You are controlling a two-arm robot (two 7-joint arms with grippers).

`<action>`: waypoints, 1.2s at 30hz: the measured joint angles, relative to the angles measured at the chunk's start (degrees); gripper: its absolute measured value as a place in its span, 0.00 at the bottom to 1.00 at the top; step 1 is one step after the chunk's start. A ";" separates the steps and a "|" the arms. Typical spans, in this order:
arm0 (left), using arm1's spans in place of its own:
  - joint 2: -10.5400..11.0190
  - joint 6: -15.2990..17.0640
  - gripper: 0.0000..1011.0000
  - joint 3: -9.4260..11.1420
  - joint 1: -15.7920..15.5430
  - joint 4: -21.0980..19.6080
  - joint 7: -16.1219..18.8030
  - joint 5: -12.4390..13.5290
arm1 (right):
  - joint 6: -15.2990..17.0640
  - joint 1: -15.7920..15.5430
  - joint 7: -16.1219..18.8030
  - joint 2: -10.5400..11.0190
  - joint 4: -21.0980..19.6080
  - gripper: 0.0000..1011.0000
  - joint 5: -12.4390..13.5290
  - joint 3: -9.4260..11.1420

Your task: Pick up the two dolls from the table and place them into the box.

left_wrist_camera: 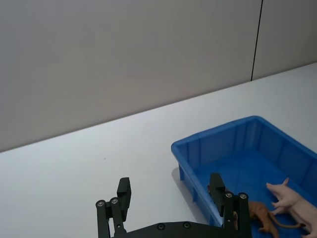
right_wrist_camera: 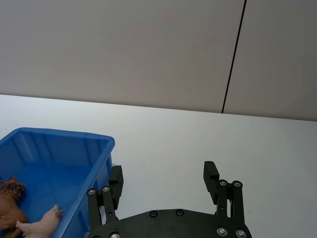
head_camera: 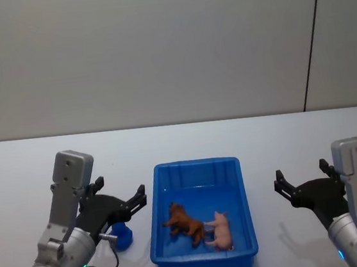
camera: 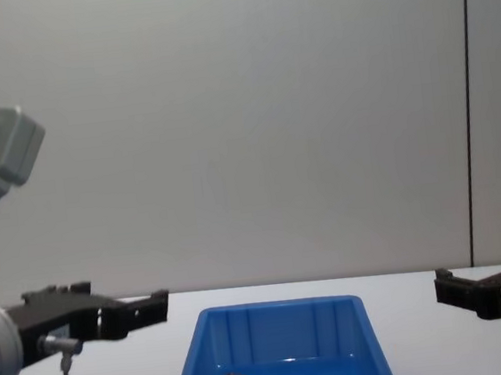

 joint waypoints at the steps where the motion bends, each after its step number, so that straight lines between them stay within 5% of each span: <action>1: 0.04 0.17 0.99 -0.11 -0.11 0.36 -0.31 -0.18 | 0.00 -0.01 -0.01 0.00 -0.01 0.99 0.00 0.00; 36: -1.68 8.44 0.99 -1.02 -4.50 10.61 -9.23 -2.85 | -0.01 -0.11 -0.15 0.08 -0.12 0.99 -0.01 0.06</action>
